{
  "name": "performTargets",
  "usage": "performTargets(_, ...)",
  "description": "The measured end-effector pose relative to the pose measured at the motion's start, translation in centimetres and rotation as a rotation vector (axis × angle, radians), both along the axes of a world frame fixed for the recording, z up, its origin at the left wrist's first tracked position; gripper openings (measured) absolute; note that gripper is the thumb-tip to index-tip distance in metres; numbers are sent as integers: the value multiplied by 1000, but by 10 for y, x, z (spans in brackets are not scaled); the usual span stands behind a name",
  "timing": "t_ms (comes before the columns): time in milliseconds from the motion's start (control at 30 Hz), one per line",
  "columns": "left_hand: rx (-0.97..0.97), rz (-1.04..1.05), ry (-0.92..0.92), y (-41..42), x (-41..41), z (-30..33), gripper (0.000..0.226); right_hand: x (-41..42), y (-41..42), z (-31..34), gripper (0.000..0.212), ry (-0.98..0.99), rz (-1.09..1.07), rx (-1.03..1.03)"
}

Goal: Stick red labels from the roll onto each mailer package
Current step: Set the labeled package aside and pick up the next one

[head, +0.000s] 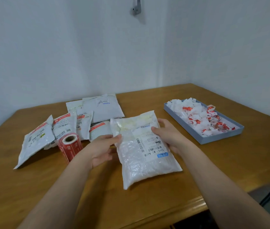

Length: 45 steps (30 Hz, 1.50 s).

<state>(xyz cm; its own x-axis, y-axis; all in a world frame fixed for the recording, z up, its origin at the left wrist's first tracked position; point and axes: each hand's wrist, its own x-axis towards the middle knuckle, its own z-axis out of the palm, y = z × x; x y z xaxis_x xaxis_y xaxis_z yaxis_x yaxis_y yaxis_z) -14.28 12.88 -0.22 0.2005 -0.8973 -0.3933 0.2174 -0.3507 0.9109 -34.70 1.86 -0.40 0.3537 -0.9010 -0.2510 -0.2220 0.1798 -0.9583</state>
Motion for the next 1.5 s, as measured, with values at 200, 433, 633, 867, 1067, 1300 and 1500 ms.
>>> performTargets(200, 17, 94, -274, 8, -7, -4, 57, -9, 17, 0, 92, 133, 189, 92)
performTargets(433, 163, 158, -1119, 20, -33, -13, 64, 9, 48, -11, 76, 539, 131, -473)
performTargets(633, -16, 50, -1267, 8, -54, -21, 42, 36, 51, -29, 65, 575, 183, -738)
performTargets(867, -6, -51, -1303, 1, -57, -58, 57, 35, 42, -54, 55, 679, 301, -673)
performTargets(1067, 112, -197, -1326, 1, -44, -65, 69, 37, 40, -56, 59, 825, 346, -584)
performTargets(1300, 133, -200, -1255, 0, -41, -62, 70, 42, 44, -55, 63, 880, 284, -545)
performTargets(1500, -241, 19, -1112, 25, -17, -45, 46, 31, 38, -37, 47, 513, 206, -434)
